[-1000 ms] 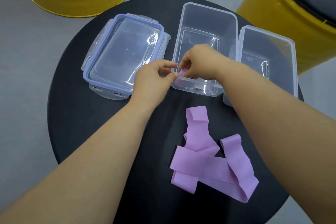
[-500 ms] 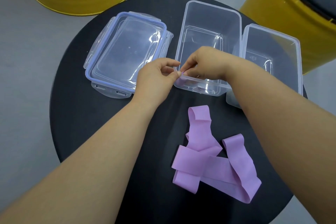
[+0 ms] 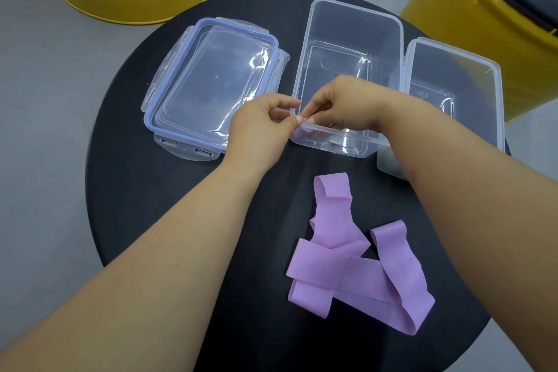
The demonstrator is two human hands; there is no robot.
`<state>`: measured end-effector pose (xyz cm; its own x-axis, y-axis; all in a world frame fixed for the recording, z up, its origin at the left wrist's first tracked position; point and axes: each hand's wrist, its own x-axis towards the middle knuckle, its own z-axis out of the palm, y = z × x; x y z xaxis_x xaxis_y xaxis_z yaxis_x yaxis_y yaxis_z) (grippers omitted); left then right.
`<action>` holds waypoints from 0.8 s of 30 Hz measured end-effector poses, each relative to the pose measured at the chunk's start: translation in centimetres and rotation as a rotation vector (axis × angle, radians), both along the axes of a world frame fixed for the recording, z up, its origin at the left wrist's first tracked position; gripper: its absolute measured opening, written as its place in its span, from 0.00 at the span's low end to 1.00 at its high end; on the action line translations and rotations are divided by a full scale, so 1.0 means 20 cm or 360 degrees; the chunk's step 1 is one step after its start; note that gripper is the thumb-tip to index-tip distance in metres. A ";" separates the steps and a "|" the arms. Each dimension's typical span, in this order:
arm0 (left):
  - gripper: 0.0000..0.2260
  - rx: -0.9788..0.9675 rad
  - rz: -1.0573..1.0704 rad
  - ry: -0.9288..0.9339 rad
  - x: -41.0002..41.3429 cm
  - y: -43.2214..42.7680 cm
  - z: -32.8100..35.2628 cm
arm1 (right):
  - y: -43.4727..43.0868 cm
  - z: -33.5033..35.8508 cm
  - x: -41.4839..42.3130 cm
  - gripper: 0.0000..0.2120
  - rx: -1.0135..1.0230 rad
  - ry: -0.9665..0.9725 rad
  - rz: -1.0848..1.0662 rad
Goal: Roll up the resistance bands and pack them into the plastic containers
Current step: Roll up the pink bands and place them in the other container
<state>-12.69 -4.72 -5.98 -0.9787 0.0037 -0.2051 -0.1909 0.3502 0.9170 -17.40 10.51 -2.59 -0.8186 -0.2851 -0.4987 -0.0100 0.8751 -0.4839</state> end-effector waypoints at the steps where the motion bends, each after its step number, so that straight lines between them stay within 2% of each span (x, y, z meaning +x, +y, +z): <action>1: 0.08 -0.0001 -0.0003 0.0003 0.00 0.00 0.00 | 0.00 0.00 0.00 0.05 0.0020 0.0002 0.0033; 5: 0.07 0.0009 -0.0013 0.0004 0.00 0.00 0.01 | -0.01 0.00 -0.02 0.06 0.0023 -0.0017 0.0045; 13: 0.07 0.0030 -0.0026 0.0001 0.00 0.00 0.01 | -0.01 -0.02 -0.04 0.05 -0.0153 -0.0186 -0.0227; 24: 0.09 0.0036 0.0028 -0.0025 0.00 0.00 0.00 | -0.02 -0.02 -0.04 0.05 -0.0113 -0.0180 -0.0228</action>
<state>-12.62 -4.73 -5.88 -0.9754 -0.0084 -0.2203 -0.2110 0.3260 0.9215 -18.18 10.16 -2.91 -0.7932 -0.2072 -0.5726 0.1702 0.8274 -0.5352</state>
